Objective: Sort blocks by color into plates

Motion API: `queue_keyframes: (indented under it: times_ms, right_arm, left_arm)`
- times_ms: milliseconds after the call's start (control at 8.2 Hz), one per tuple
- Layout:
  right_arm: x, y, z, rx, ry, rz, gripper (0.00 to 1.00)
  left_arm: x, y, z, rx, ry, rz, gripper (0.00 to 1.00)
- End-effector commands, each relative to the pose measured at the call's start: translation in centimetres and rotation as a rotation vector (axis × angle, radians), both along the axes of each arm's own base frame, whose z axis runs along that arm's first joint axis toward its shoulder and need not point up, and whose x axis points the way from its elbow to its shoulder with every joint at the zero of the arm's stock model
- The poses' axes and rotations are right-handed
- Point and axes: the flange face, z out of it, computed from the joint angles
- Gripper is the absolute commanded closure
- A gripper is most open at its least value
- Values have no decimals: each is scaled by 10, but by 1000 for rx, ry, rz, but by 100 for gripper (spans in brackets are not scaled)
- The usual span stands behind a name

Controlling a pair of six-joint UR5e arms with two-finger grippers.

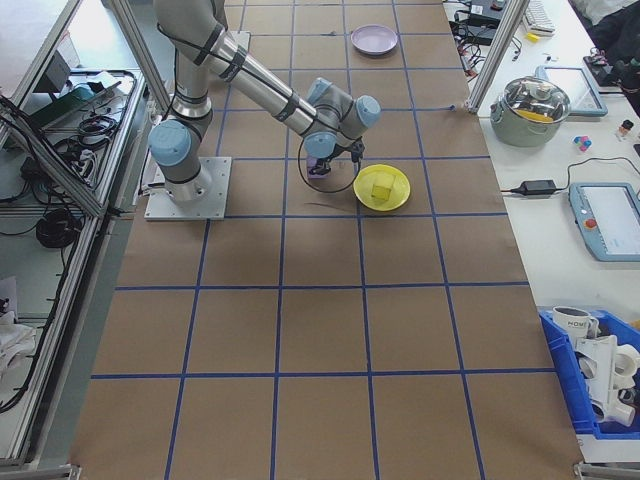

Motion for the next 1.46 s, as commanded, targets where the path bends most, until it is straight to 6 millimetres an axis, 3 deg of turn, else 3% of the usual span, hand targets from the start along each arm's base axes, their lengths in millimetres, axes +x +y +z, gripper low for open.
queue_keyframes:
  times_ms: [0,366,610,732,854,1098,1341]
  right_arm:
    - [-2,-20,58,-125,16,-15,100]
    - [5,-40,134,-276,-19,-29,100]
    - [25,-47,160,-339,-101,-39,100]
    - [45,-43,174,-371,-133,-33,100]
    - [82,-36,177,-361,-143,-70,100]
    - [185,-13,174,-373,-97,-103,100]
    - [265,8,148,-372,-83,-103,100]
  left_arm:
    - [0,0,-1,1,0,0,0]
    - [1,0,0,0,-8,-1,0]
    - [0,1,0,0,0,-3,0]
    - [1,0,0,0,-3,-1,0]
    - [2,0,0,0,-5,0,0]
    - [2,0,-1,2,-5,0,0]
    - [2,0,0,0,-6,0,0]
